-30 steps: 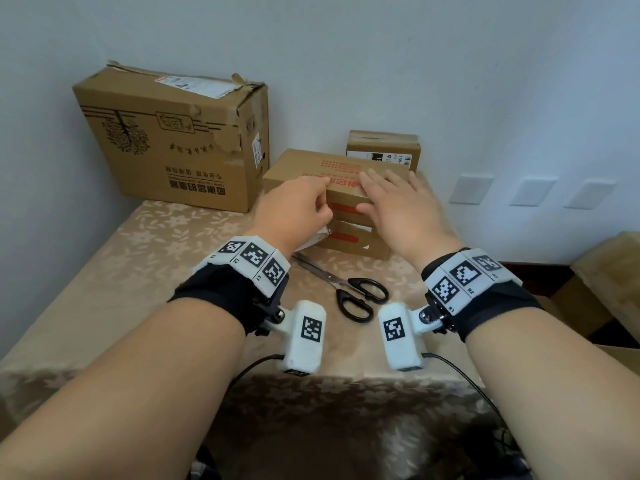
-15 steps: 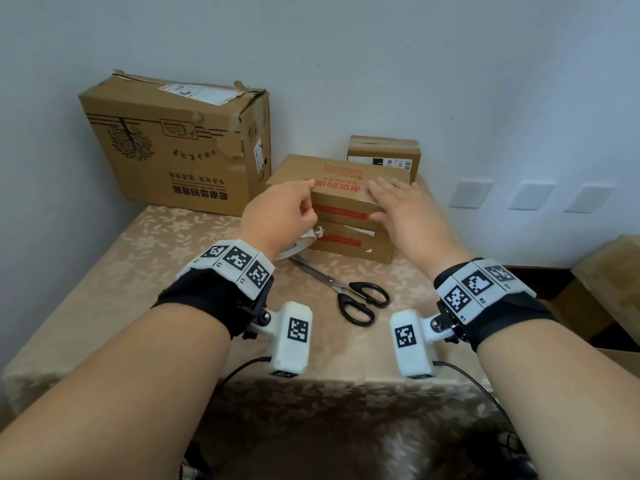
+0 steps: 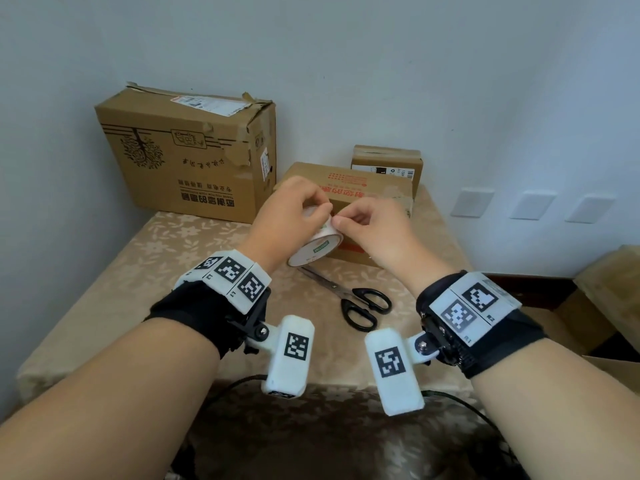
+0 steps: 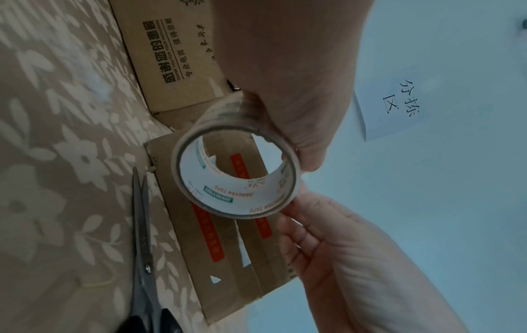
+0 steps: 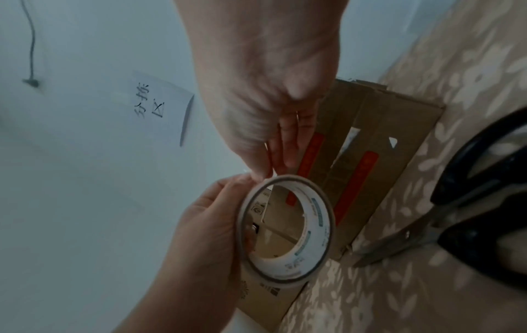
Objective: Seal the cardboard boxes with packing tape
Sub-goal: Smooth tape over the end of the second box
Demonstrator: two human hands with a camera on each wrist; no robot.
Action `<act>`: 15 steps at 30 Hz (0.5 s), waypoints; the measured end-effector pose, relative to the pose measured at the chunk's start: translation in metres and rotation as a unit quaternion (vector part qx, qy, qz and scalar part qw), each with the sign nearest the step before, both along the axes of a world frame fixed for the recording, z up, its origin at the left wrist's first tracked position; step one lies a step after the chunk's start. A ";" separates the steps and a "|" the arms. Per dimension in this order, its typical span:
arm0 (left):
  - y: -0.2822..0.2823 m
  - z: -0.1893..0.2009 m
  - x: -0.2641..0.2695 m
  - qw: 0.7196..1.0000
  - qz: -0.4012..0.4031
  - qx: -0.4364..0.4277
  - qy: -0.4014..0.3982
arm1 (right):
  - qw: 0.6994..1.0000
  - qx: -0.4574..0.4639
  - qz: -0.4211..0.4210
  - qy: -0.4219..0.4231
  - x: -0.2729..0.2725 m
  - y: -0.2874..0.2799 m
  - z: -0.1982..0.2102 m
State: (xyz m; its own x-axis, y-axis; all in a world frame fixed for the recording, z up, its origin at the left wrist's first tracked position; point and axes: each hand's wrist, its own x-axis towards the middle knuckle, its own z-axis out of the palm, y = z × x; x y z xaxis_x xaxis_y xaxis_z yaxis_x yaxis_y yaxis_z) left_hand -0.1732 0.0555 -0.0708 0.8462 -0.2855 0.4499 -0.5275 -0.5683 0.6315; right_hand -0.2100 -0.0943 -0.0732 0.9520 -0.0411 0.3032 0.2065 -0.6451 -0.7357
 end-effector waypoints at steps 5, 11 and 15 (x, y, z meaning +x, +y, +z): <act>0.008 0.007 -0.009 0.998 -0.028 -0.012 0.063 | 0.999 0.011 -0.006 -0.030 -0.004 0.006 0.000; 0.026 0.007 -0.010 0.992 -0.031 0.011 0.125 | 0.998 -0.005 0.001 -0.058 -0.009 0.022 -0.007; 0.039 0.008 -0.011 0.992 0.000 0.050 0.116 | 0.996 -0.037 0.026 -0.075 -0.010 0.038 -0.005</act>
